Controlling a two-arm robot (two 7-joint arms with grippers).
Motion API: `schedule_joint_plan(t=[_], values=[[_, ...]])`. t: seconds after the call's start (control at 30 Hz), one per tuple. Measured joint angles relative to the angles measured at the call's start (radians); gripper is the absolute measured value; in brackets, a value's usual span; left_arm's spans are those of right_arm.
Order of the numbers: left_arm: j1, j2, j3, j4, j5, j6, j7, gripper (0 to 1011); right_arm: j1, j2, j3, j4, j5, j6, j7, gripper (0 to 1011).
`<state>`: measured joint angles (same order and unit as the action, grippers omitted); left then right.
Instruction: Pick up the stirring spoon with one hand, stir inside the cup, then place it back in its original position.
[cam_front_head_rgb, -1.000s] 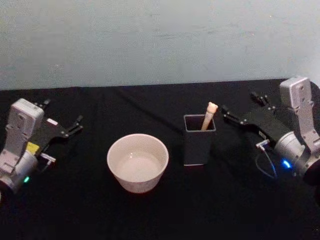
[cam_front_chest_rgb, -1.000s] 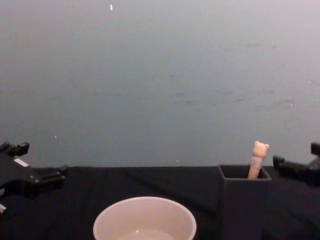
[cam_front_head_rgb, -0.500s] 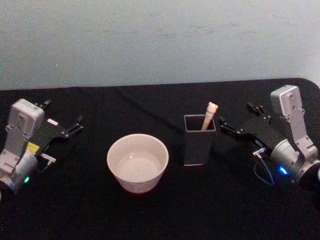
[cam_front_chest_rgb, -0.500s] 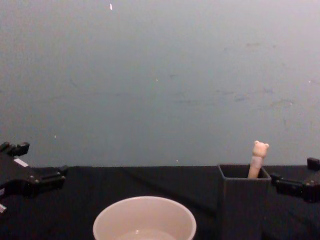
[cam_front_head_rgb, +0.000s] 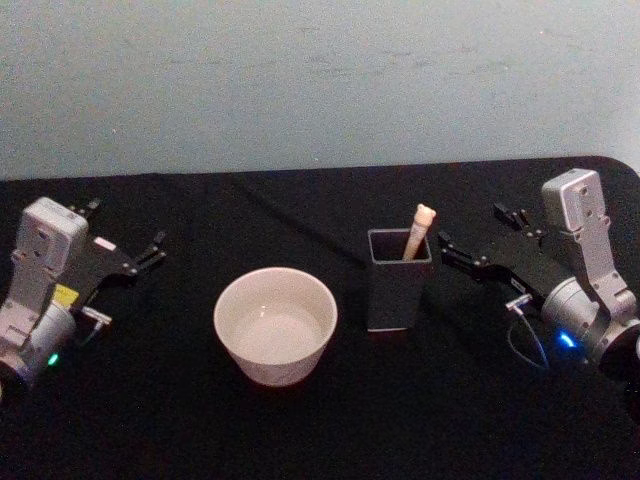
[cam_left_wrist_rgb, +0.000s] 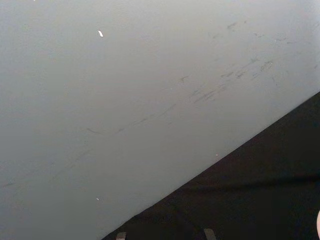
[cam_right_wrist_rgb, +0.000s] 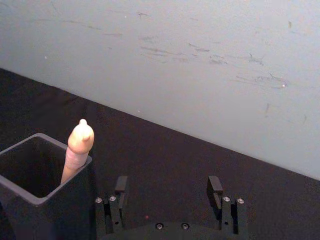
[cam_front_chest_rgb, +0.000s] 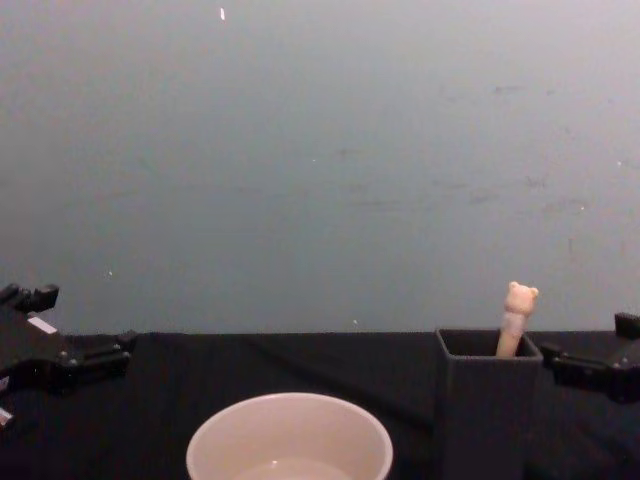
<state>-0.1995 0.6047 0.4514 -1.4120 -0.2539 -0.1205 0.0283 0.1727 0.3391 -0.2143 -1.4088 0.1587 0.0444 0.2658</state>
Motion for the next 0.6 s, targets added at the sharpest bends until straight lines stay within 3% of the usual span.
schedule_joint_plan(t=[0.6], values=[[0.000, 0.000, 0.000, 0.000, 0.000, 0.000, 0.000, 1002, 0.000, 0.001, 0.000, -0.002, 0.002, -0.001, -0.001, 1002]])
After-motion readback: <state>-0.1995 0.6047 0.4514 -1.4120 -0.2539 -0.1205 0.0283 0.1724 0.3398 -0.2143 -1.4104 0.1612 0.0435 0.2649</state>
